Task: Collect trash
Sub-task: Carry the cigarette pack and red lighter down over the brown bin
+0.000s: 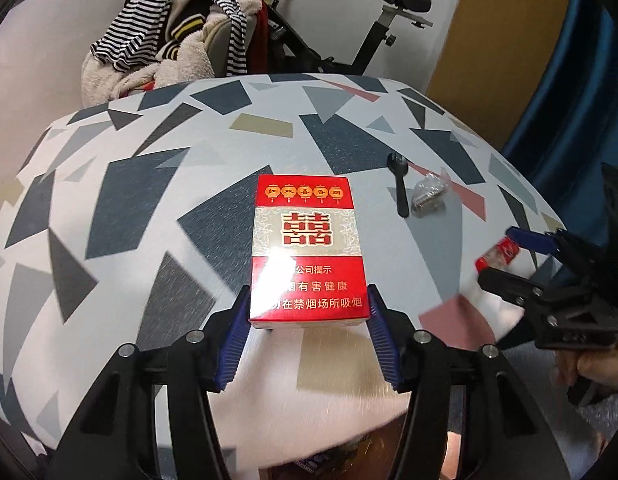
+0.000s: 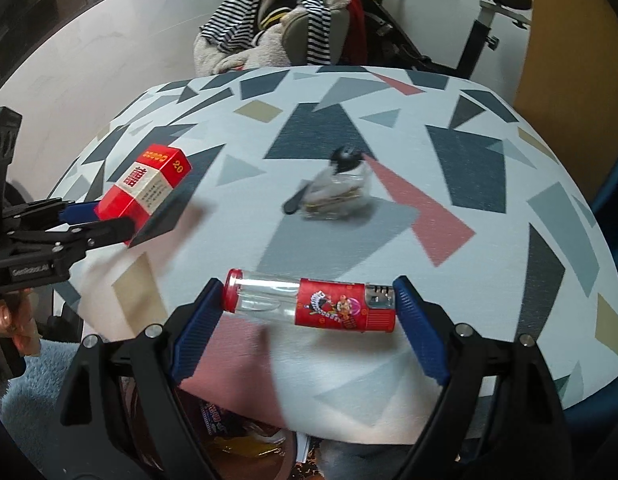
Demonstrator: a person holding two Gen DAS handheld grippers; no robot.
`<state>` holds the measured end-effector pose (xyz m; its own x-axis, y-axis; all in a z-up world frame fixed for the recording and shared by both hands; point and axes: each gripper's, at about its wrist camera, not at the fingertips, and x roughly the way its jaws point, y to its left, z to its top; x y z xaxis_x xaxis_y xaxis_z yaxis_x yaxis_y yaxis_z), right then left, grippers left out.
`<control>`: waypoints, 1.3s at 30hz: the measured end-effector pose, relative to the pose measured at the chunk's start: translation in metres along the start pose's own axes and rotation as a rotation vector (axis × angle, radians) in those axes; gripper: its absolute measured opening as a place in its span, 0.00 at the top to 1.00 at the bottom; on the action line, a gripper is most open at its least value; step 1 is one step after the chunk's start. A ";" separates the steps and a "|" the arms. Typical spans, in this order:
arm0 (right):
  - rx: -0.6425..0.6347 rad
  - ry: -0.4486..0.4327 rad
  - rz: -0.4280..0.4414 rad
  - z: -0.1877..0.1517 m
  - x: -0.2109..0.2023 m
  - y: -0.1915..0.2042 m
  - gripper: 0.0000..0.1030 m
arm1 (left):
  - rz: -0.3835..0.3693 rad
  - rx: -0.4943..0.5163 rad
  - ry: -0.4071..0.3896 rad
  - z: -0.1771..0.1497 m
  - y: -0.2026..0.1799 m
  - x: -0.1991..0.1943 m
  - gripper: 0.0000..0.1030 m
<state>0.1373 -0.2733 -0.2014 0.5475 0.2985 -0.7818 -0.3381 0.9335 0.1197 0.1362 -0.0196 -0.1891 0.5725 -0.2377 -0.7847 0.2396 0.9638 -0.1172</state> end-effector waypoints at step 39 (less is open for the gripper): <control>-0.046 0.015 0.068 -0.051 -0.039 0.052 0.18 | -0.113 0.115 0.110 -0.149 -0.029 -0.047 0.28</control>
<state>0.0593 -0.2462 -0.1957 0.5105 0.3572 -0.7822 -0.4091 0.9010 0.1444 -0.0150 -0.0181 -0.2395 0.4496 -0.3228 -0.8328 0.3886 0.9102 -0.1430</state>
